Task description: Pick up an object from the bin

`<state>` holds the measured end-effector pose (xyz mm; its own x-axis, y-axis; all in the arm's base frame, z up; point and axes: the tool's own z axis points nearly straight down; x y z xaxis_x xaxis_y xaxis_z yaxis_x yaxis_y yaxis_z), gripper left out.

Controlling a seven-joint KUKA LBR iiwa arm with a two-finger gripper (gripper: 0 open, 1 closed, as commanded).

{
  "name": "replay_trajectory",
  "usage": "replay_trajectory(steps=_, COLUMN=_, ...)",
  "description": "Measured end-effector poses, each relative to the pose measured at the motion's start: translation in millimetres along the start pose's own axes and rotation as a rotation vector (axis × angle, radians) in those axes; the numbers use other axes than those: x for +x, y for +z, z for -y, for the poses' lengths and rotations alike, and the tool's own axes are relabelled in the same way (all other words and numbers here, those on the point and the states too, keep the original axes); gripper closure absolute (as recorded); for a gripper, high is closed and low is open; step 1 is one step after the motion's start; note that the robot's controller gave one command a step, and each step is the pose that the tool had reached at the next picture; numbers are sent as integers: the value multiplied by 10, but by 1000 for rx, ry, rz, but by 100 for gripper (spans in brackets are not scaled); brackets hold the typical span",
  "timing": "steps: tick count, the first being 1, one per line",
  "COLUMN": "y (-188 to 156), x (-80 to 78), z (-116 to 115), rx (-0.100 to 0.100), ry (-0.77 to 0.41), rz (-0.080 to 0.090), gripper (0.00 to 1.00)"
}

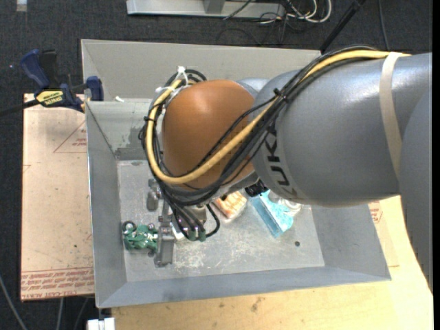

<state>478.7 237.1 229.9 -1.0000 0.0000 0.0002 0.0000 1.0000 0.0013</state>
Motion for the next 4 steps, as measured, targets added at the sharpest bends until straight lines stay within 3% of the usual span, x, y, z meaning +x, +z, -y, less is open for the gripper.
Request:
replay_trajectory(steps=1, y=637, x=-103, z=120, rx=-1, ry=97, rz=4, gripper=0)
replay_trajectory(steps=2, y=1597, x=-105, z=336, rx=-1, ry=286, rz=2, gripper=0)
replay_trajectory(steps=3, y=1601, x=-106, z=306, rx=0, ry=290, rz=2, gripper=0)
replay_trajectory(steps=4, y=1593, x=-61, z=42, rx=-3, ry=318, rz=6, gripper=0)
